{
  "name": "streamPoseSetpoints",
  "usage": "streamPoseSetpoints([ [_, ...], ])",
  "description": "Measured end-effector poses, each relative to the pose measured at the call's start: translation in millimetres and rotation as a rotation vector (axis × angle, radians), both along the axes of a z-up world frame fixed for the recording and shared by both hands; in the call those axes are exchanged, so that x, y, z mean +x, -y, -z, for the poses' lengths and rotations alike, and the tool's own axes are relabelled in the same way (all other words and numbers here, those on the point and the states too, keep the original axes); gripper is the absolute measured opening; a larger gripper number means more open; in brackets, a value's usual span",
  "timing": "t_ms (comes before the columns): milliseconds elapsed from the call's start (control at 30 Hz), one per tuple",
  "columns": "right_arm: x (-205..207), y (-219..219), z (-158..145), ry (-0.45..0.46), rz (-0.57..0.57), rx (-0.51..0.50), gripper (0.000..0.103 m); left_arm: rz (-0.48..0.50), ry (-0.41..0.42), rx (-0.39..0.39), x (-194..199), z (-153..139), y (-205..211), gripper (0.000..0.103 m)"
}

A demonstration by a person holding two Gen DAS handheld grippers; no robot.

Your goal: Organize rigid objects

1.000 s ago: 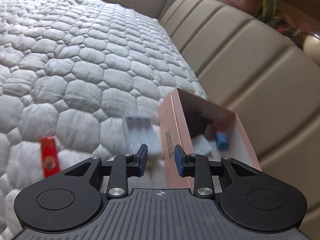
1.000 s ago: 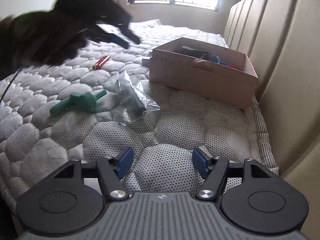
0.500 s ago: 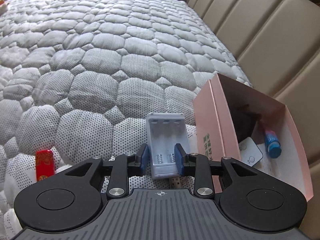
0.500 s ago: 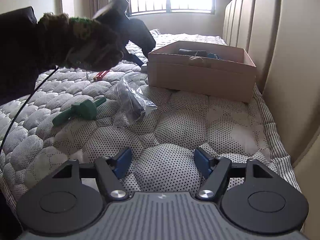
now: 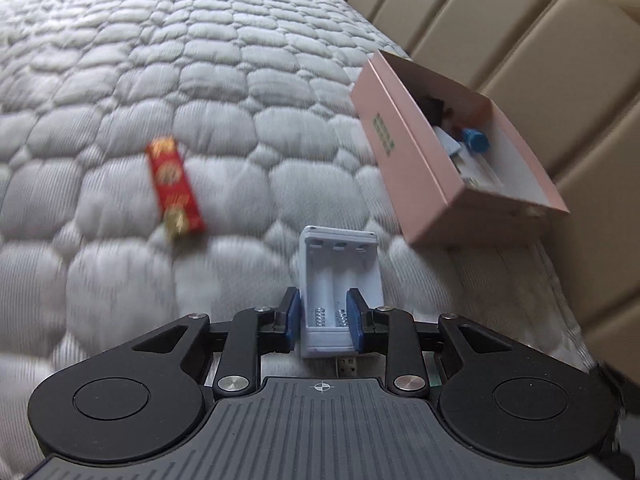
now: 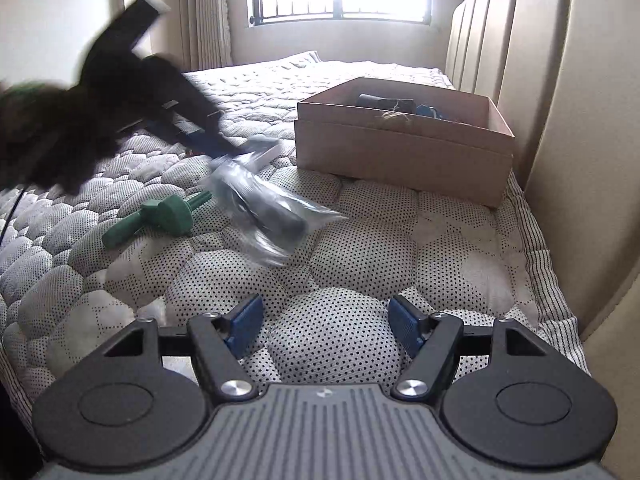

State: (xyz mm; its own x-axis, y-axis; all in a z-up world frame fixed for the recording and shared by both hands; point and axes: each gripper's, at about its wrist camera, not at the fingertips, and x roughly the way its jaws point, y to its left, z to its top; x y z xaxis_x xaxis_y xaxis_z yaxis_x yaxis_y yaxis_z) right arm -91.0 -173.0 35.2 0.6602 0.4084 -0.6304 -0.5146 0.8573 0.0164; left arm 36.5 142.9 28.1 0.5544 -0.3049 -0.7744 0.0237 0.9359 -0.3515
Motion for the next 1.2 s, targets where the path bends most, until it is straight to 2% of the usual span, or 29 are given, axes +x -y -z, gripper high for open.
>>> streamPoseSetpoints([
  [133,10.0,-9.1,-19.5,0.002,0.006,0.037,0.070,-0.050,0.038,-0.095,-33.0,-2.7,-25.0,0.028],
  [267,26.3,-44.3,-46.1,0.016,-0.013,0.060,0.070,-0.169,0.138,-0.082,-54.6,-16.2,-56.8,0.028],
  [367,44.7,-88.8,-55.0,-0.024,-0.052,0.067,0.070,-0.248,0.162,-0.080,-59.6,-18.4,-78.2,0.028],
  [500,74.8,-150.9,-43.9,-0.152,-0.080,0.069,0.070,-0.308,0.157,-0.040,-67.4,-14.8,-96.4,0.028],
  [600,93.0,-189.8,-22.3,-0.203,-0.006,-0.044,0.070,-0.321,0.153,0.000,-70.6,-12.9,-102.6,0.028],
  [700,99.8,-207.4,-8.9,-0.239,0.019,-0.084,0.069,-0.323,0.153,-0.006,-73.9,-10.5,-108.6,0.028],
  [733,96.8,-210.4,-9.5,-0.228,0.008,-0.089,0.063,-0.326,0.155,-0.008,-74.0,-10.1,-109.7,0.028],
  [767,92.7,-212.6,-11.4,-0.220,-0.017,-0.091,0.050,-0.328,0.158,-0.010,-74.2,-9.5,-110.0,0.028],
  [800,88.5,-214.9,-13.6,-0.222,-0.055,-0.092,0.048,-0.329,0.161,-0.011,-73.4,-9.2,-110.3,0.028],
  [900,70.8,-213.1,-25.2,-0.177,-0.129,-0.100,0.047,-0.330,0.165,-0.005,-72.0,-9.0,-106.6,0.028],
  [1000,55.4,-197.1,-41.4,-0.126,-0.158,-0.078,0.047,-0.317,0.175,0.004,-70.2,-12.4,-98.4,0.028],
  [1100,48.8,-165.3,-64.6,-0.085,-0.136,-0.015,0.047,-0.296,0.185,0.029,-67.4,-17.8,-87.4,0.028],
  [1200,48.0,-126.4,-82.6,-0.014,-0.058,0.014,0.047,-0.266,0.192,0.049,-62.6,-22.2,-73.8,0.028],
])
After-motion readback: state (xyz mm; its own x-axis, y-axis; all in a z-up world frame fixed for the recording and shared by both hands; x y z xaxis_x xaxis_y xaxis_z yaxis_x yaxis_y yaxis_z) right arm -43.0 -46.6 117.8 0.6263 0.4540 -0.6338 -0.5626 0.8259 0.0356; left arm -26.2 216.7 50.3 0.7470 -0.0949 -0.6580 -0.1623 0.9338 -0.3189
